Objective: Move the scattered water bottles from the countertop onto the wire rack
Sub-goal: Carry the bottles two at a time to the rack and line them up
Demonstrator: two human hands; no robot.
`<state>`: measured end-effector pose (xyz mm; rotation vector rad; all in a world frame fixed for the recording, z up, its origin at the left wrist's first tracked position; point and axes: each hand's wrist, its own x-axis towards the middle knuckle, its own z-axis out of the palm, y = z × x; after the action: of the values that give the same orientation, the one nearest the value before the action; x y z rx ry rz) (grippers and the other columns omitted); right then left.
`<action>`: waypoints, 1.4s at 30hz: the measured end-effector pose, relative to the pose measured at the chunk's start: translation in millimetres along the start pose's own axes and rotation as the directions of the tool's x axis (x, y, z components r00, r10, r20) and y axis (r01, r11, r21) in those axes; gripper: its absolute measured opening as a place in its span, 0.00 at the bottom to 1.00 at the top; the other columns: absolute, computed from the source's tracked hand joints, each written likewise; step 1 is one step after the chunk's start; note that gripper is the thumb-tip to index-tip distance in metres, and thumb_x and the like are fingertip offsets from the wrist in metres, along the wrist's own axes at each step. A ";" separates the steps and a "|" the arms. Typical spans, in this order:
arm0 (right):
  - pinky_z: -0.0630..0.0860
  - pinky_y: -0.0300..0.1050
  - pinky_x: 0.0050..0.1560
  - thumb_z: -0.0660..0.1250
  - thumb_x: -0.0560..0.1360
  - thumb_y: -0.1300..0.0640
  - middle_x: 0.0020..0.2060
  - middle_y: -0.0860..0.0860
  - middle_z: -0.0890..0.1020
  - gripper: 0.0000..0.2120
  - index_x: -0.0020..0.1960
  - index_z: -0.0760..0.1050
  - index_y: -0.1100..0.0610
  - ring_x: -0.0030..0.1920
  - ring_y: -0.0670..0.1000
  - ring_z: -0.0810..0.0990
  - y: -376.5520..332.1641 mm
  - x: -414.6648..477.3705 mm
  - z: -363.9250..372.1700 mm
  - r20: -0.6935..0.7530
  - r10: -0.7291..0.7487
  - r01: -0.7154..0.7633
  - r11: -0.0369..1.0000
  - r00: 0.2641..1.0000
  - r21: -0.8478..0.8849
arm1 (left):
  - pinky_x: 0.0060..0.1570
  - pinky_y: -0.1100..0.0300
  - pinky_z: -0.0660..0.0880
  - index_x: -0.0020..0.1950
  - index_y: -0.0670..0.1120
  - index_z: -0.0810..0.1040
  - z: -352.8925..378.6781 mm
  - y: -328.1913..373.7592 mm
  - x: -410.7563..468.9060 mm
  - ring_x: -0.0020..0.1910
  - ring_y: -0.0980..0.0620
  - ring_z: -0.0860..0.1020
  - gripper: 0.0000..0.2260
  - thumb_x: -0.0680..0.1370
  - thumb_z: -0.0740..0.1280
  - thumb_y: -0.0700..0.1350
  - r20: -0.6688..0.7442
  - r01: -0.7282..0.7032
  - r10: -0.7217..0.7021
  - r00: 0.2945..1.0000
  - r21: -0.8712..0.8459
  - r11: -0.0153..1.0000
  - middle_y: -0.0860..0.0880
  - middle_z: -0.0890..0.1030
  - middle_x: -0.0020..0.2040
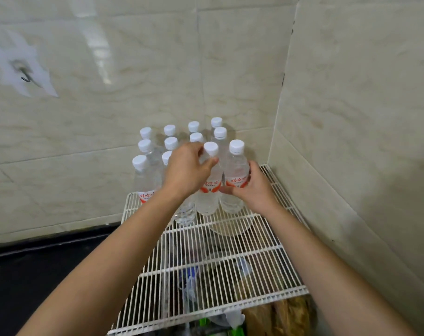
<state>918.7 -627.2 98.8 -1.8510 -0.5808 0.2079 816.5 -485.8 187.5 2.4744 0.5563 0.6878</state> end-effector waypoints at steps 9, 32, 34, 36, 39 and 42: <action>0.72 0.57 0.71 0.85 0.61 0.53 0.71 0.49 0.73 0.51 0.77 0.61 0.49 0.70 0.52 0.73 22.3 11.4 2.1 0.175 0.069 -0.028 0.973 0.982 -0.228 | 0.45 0.51 0.77 0.61 0.47 0.78 -5.9 -3.9 9.4 0.50 0.42 0.80 0.16 0.75 0.73 0.48 0.034 0.072 -0.079 0.996 0.171 0.983 0.47 0.82 0.46; 0.61 0.44 0.64 0.71 0.78 0.49 0.78 0.52 0.59 0.42 0.82 0.49 0.50 0.74 0.54 0.66 27.4 -44.4 21.4 0.053 -0.052 0.068 0.932 0.997 -0.355 | 0.66 0.51 0.71 0.72 0.46 0.74 -11.3 -58.7 -90.3 0.68 0.46 0.74 0.23 0.81 0.63 0.57 -0.046 -0.141 0.158 0.986 0.253 0.957 0.45 0.76 0.69; 0.64 0.47 0.70 0.69 0.79 0.47 0.81 0.54 0.52 0.43 0.83 0.46 0.51 0.77 0.57 0.61 35.4 -60.6 32.5 0.020 -0.072 0.074 0.933 0.997 -0.352 | 0.69 0.45 0.70 0.73 0.47 0.73 -6.4 -83.1 -121.7 0.71 0.44 0.71 0.23 0.82 0.60 0.58 -0.029 -0.037 0.048 0.998 0.300 0.953 0.44 0.73 0.73; 0.62 0.59 0.76 0.67 0.79 0.45 0.82 0.56 0.43 0.45 0.83 0.41 0.52 0.80 0.61 0.52 39.5 -75.8 49.6 -0.008 -0.059 0.052 0.936 0.998 -0.349 | 0.70 0.40 0.68 0.74 0.47 0.71 -6.2 -107.2 -153.0 0.74 0.42 0.68 0.25 0.82 0.57 0.60 -0.012 0.078 -0.080 0.997 0.363 0.929 0.42 0.70 0.76; 0.47 0.62 0.79 0.66 0.79 0.43 0.80 0.62 0.38 0.46 0.82 0.41 0.56 0.81 0.63 0.41 30.9 -94.2 78.5 -0.023 -0.157 0.134 0.903 0.987 -0.408 | 0.72 0.40 0.64 0.76 0.47 0.69 -19.2 -135.2 -193.9 0.76 0.40 0.65 0.29 0.82 0.52 0.62 -0.042 0.236 -0.240 0.970 0.419 0.877 0.41 0.67 0.78; 0.45 0.62 0.79 0.64 0.80 0.43 0.80 0.66 0.43 0.41 0.82 0.48 0.59 0.81 0.66 0.43 14.6 -111.7 108.1 0.085 -0.391 0.380 0.787 0.917 -0.485 | 0.73 0.43 0.61 0.77 0.48 0.68 -44.7 -155.8 -229.1 0.77 0.42 0.63 0.28 0.82 0.52 0.62 -0.106 0.351 -0.341 0.934 0.445 0.824 0.42 0.64 0.79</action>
<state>781.7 -594.6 31.5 -2.1643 -1.0616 -0.2634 572.6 -462.0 50.6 2.6725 1.2706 0.4737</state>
